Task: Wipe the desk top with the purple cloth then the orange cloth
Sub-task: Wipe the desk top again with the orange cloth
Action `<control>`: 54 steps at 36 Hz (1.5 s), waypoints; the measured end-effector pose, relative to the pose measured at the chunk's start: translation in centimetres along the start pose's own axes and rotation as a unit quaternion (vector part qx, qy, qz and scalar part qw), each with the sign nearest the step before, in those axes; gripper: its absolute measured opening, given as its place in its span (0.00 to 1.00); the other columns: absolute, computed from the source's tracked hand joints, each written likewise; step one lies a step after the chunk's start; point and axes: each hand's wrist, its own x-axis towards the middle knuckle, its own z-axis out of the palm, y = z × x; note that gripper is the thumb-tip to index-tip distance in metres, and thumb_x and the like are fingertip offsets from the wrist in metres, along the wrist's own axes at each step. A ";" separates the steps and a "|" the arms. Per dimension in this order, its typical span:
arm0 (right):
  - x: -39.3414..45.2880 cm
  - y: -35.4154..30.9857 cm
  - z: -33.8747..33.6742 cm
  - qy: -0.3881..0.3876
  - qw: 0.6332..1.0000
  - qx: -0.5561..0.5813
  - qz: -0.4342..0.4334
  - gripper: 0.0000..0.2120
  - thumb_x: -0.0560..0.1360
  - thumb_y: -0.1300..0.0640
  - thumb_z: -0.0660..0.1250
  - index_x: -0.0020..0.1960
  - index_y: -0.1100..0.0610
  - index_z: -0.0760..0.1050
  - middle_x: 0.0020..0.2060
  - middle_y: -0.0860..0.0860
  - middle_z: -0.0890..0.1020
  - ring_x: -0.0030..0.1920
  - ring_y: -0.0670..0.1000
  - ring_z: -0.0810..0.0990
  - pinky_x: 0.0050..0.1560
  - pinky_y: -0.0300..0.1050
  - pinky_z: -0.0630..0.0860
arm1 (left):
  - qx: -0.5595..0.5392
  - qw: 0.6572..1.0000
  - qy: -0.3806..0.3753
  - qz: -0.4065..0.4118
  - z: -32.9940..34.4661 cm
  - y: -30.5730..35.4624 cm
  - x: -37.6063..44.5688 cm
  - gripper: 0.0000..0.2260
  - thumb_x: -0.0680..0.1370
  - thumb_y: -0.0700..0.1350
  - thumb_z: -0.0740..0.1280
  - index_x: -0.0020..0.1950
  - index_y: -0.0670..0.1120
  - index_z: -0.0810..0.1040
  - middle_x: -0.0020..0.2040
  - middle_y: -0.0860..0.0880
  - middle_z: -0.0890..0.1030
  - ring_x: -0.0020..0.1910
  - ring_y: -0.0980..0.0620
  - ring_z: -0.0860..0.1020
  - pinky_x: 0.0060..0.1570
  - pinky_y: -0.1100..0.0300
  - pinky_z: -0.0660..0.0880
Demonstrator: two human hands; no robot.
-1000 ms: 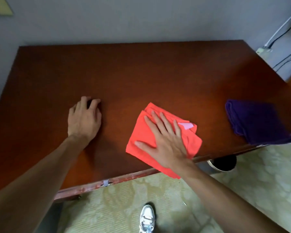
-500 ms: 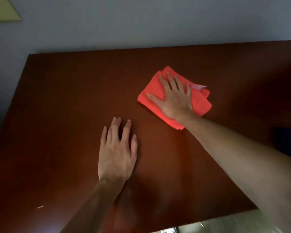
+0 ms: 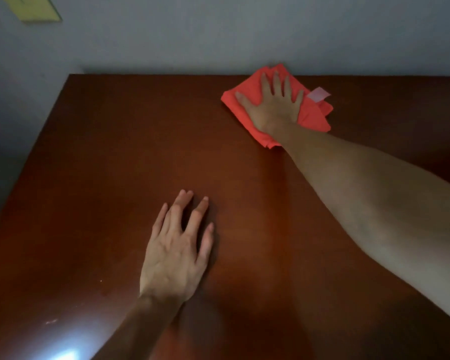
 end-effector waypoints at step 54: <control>-0.2 17.0 -4.8 0.002 0.998 -0.025 -0.055 0.42 0.77 0.25 0.50 0.84 0.45 0.51 0.84 0.48 0.51 0.83 0.52 0.49 0.80 0.63 0.46 | -0.004 0.999 -0.008 -0.047 3.4 12.4 -0.4 0.23 0.84 0.60 0.49 0.79 0.59 0.61 0.78 0.47 0.63 0.80 0.52 0.56 0.78 0.47 0.53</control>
